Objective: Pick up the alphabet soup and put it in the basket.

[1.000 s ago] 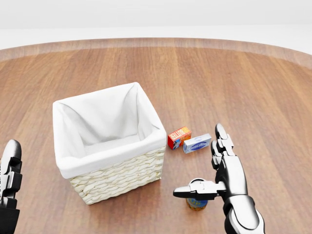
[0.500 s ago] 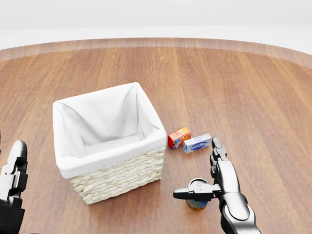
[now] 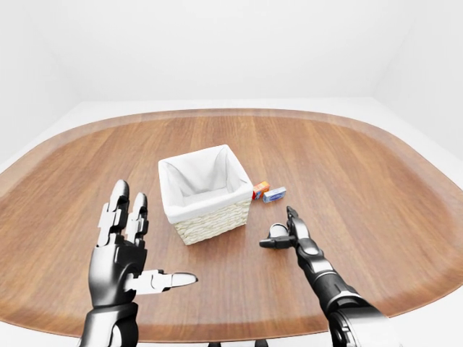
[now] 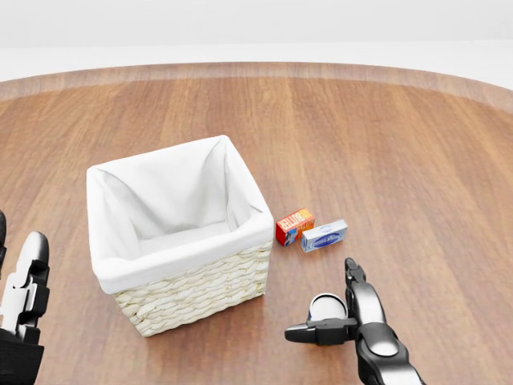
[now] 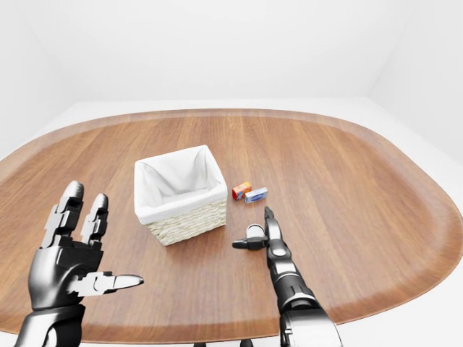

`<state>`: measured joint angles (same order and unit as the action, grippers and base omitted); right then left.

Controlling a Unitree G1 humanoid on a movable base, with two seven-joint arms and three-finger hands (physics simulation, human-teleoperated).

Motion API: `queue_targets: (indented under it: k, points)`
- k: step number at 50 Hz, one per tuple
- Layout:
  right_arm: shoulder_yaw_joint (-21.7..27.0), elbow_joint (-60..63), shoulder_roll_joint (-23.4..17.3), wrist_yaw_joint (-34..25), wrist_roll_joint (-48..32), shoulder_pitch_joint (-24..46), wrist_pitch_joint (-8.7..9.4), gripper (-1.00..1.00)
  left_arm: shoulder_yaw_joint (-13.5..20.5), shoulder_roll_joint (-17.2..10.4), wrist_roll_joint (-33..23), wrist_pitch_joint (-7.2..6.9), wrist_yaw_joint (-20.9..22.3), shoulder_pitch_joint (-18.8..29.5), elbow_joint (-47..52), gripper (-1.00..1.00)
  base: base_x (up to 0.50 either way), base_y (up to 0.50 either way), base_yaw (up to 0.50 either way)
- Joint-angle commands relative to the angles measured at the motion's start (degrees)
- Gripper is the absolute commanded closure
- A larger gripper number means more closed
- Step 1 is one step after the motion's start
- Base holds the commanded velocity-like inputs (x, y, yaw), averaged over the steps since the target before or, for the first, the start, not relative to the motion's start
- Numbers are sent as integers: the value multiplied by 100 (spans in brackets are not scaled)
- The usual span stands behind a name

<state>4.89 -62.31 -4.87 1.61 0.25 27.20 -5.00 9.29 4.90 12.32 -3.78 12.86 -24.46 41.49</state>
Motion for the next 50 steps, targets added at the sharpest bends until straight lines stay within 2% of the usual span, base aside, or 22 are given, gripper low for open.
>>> queue_targets:
  k: [1,21,31,42,50]
  points:
    - [64,-1157,39,117,-160,546,0,-100,-69,-22,-38,30,-16,5,-53,-100,0,0,0]
    - [77,-1187,110,160,-300,575,0,-100,-34,-34,52,3,24,-76,57,-100,0,0,0]
    - [91,-1301,140,250,-435,606,0,-100,-88,27,18,120,99,-231,145,-100,0,0,0]
    - [155,-1446,215,421,-705,649,0,-100,-48,48,55,106,151,-265,196,-100,0,0,0]
    - [146,-1478,258,808,-961,643,0,-100,-41,50,61,96,162,-267,207,-100,0,0,0]
